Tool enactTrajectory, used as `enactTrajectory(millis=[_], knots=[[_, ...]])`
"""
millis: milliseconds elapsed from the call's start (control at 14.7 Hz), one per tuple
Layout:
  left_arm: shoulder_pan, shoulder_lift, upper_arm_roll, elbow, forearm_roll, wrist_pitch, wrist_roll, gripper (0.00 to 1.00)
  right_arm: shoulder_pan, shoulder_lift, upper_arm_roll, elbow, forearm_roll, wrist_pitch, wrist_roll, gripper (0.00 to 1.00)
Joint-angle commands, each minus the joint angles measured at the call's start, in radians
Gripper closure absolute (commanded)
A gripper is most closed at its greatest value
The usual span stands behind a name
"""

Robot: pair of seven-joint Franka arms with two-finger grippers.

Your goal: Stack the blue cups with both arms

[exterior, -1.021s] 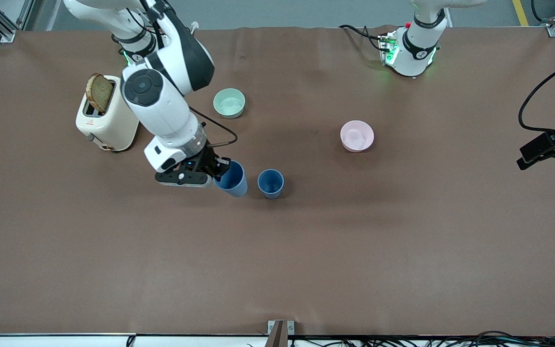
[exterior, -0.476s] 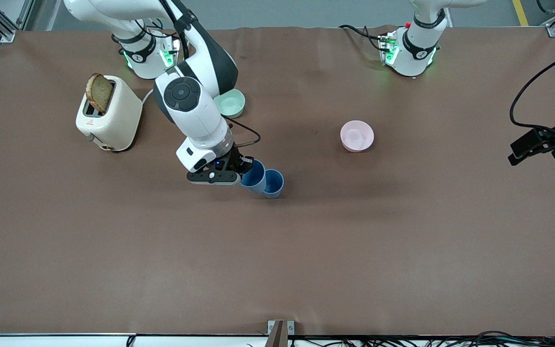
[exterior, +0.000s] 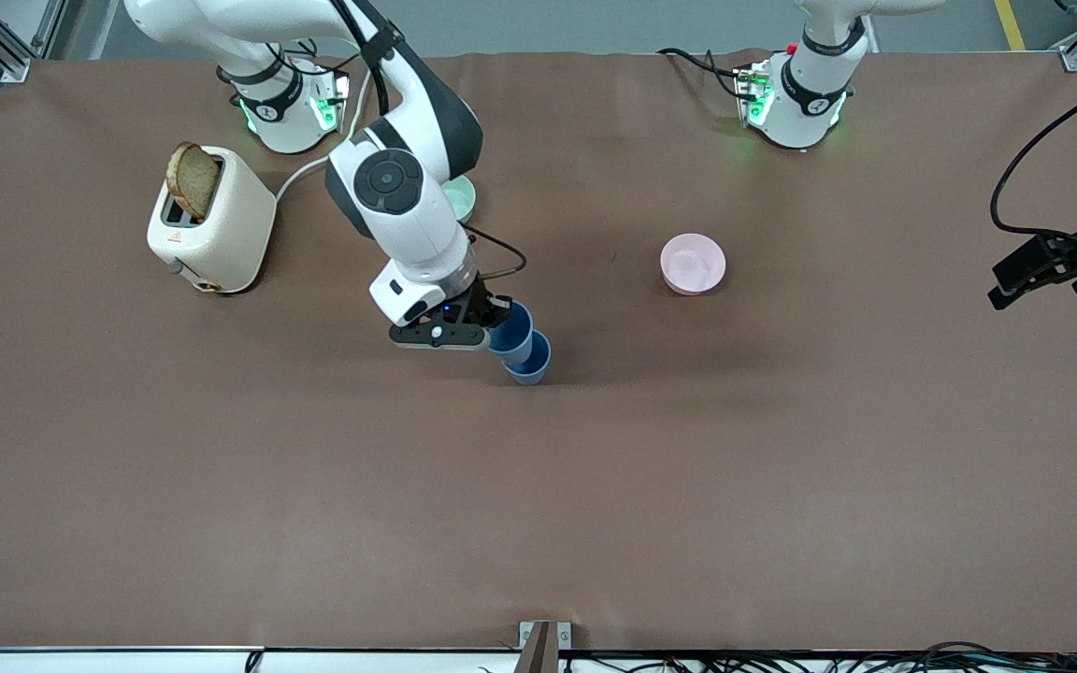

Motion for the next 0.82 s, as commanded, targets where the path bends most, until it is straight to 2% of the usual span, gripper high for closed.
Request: enactTrajectory(millis=[0,272,340,408,476,545,613,681,749], knots=[[-0.002,-0.016,0.008,0.019,-0.007,-0.031,0.017,0.0,0.016,0.031,-0.008,0.016,-0.007,0.038,0.038,0.98],[-0.011,-0.015,0.002,0.021,-0.006,-0.082,0.018,0.0,0.023,0.043,-0.01,0.016,-0.016,0.05,0.038,0.96],[-0.011,-0.015,0.0,0.018,-0.006,-0.107,0.02,0.0,0.023,0.048,-0.01,0.016,-0.016,0.052,0.038,0.93],[-0.011,-0.013,0.0,0.021,-0.004,-0.113,0.021,0.0,0.023,0.048,-0.01,0.016,-0.018,0.052,0.036,0.83],[-0.011,-0.012,0.0,0.021,-0.003,-0.113,0.021,0.0,0.023,0.048,-0.01,0.017,-0.016,0.052,0.036,0.64],[-0.011,-0.012,0.0,0.021,-0.003,-0.113,0.021,0.0,0.023,0.048,-0.011,0.016,-0.016,0.052,0.036,0.34],[-0.011,-0.013,0.0,0.022,0.0,-0.113,0.018,0.0,0.022,0.048,-0.013,0.016,-0.016,0.048,0.036,0.15],[-0.011,-0.013,0.0,0.024,0.008,-0.115,0.017,0.0,0.013,0.045,-0.014,0.016,-0.016,0.045,0.033,0.09],[-0.01,-0.015,0.002,0.024,0.01,-0.115,0.017,0.0,0.005,0.034,-0.016,0.016,-0.016,0.038,0.032,0.08]])
